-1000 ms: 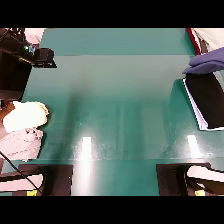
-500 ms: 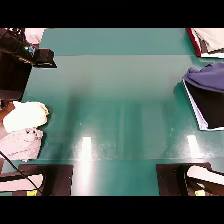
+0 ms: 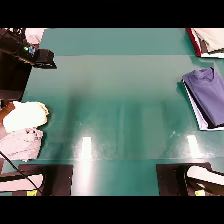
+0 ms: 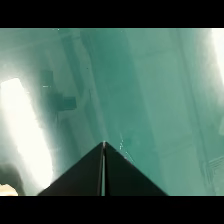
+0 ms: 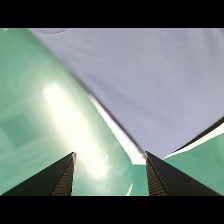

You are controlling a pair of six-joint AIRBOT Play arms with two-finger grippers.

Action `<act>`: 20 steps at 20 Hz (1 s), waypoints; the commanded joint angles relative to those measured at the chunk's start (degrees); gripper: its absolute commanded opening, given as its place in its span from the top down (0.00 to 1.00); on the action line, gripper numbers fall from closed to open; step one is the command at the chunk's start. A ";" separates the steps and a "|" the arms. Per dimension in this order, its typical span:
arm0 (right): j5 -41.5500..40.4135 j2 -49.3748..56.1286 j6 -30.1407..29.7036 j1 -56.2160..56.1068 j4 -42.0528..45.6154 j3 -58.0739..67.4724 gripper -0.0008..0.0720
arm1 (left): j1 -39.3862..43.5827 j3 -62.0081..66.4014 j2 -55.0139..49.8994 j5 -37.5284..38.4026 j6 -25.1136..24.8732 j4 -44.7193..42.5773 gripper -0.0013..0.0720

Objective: Fold the shirts.

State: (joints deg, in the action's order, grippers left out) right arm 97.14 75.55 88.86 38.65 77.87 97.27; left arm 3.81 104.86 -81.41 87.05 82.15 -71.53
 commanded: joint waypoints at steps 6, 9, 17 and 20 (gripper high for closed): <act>2.86 -0.04 0.57 -24.04 -18.08 0.00 0.54 | -0.04 0.00 0.00 -1.95 0.42 0.02 0.95; 1.16 -0.04 -2.51 -35.58 -17.84 0.00 0.96 | -0.04 0.00 0.00 -4.00 0.44 0.02 0.95; -7.65 -0.04 -2.56 -48.89 -17.86 0.00 0.96 | -0.02 0.00 0.00 -7.19 0.42 0.02 0.95; -7.58 -0.04 -2.56 -48.87 -17.86 0.00 0.96 | -0.04 0.00 0.00 -7.17 0.42 0.02 0.95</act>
State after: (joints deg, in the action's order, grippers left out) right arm 90.72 75.55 86.41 -8.91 60.14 97.27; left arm 3.81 104.86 -81.41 80.31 82.59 -71.48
